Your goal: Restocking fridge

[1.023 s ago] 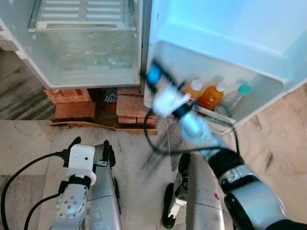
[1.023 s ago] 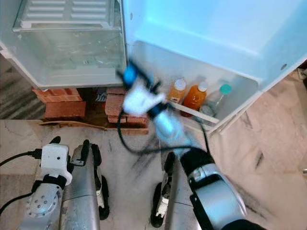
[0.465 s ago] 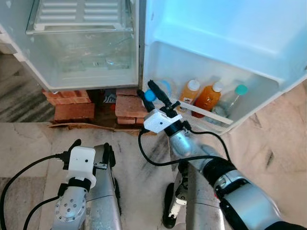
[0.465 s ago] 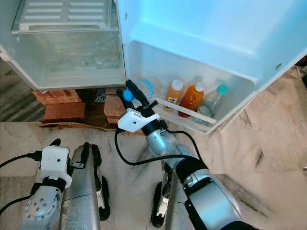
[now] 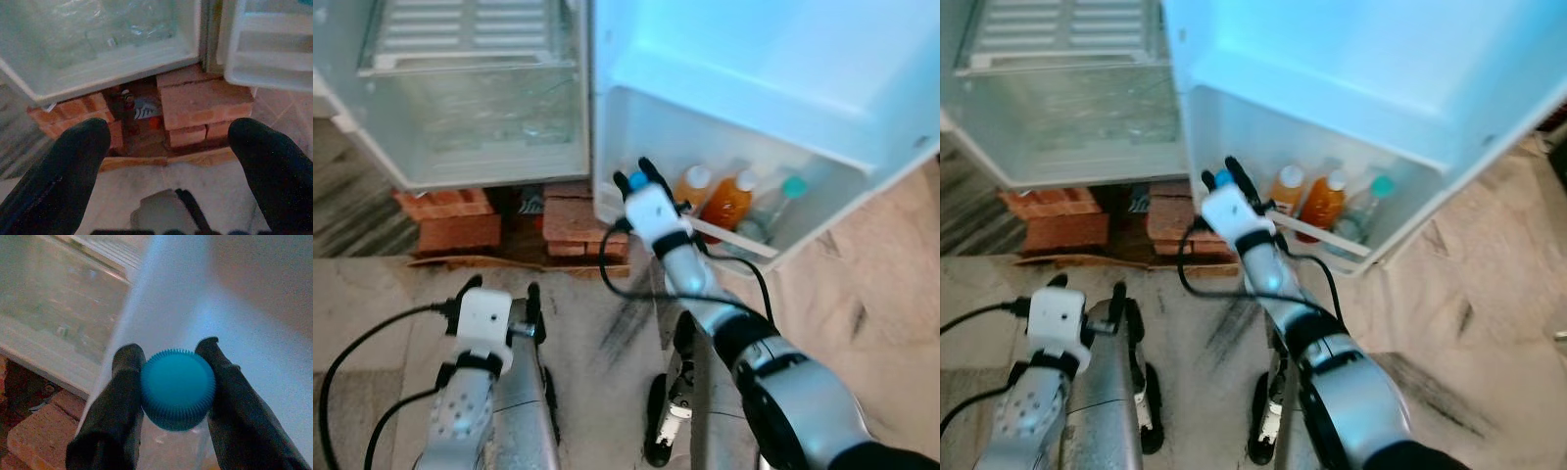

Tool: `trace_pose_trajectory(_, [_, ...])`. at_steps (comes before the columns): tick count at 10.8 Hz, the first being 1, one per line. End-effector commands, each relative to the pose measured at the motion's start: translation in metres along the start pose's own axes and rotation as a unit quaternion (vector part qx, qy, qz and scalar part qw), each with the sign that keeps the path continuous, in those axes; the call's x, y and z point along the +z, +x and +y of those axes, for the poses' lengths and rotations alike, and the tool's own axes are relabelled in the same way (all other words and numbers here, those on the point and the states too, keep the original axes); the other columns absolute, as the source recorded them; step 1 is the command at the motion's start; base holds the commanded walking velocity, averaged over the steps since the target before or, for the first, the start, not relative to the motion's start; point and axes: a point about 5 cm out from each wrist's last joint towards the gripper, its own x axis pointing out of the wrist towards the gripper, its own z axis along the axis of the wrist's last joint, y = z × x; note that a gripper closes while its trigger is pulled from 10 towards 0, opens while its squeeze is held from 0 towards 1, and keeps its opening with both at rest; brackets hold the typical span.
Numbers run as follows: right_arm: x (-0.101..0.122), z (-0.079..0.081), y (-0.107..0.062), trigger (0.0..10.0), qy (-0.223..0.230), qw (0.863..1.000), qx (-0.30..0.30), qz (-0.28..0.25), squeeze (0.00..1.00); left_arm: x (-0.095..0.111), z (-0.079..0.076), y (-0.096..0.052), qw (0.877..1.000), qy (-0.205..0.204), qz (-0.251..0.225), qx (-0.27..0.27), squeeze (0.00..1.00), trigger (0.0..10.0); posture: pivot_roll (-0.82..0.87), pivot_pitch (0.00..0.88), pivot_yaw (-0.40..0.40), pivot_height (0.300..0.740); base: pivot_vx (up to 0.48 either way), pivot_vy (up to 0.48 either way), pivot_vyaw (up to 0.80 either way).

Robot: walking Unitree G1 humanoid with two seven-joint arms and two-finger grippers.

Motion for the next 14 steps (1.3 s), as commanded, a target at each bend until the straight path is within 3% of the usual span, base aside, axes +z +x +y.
trace_pose_trajectory(1, [-0.016,0.017,-0.009,10.0,0.042,0.997,0.034,0.06,0.0,-0.011,-0.004,-0.004,1.0,-0.001,0.023,-0.006,0.0,10.0,0.29,0.312,-0.09,0.532,0.0,0.0,0.0])
trace_pose_trajectory(2, [-0.006,0.013,0.001,10.0,0.056,0.997,0.027,0.05,1.0,-0.013,-0.007,-0.003,1.0,-0.002,0.023,-0.007,0.0,10.0,0.29,0.297,-0.096,0.532,0.0,0.0,0.0])
trace_pose_trajectory(4, [0.018,0.011,0.02,10.0,0.104,0.994,0.03,0.014,1.0,-0.013,-0.008,0.005,1.0,-0.004,0.019,-0.002,0.0,10.0,0.28,0.276,-0.109,0.532,0.0,0.0,0.0])
trace_pose_trajectory(7, [0.025,-0.01,0.024,10.0,0.124,0.992,0.014,-0.02,1.0,-0.014,-0.009,0.017,1.0,-0.007,0.012,0.005,0.0,10.0,0.25,0.232,-0.122,0.532,0.0,0.0,0.0])
trace_pose_trajectory(10, [0.013,-0.044,0.013,10.0,0.112,0.993,-0.017,-0.034,1.0,-0.012,-0.007,0.034,1.0,-0.007,0.002,0.008,0.0,10.0,0.23,0.183,-0.118,0.532,0.0,0.0,0.0])
trace_pose_trajectory(12, [0.008,-0.053,0.002,10.0,0.128,0.99,-0.023,-0.044,1.0,-0.011,-0.004,0.041,1.0,-0.008,-0.004,0.014,0.0,10.0,0.21,0.139,-0.102,0.532,0.0,0.0,0.0])
trace_pose_trajectory(14, [-0.014,-0.052,-0.043,10.0,0.152,0.987,-0.036,-0.029,1.0,-0.018,0.0,0.033,1.0,-0.013,-0.002,0.023,0.0,10.0,0.19,0.103,-0.098,0.532,0.0,0.0,0.0])
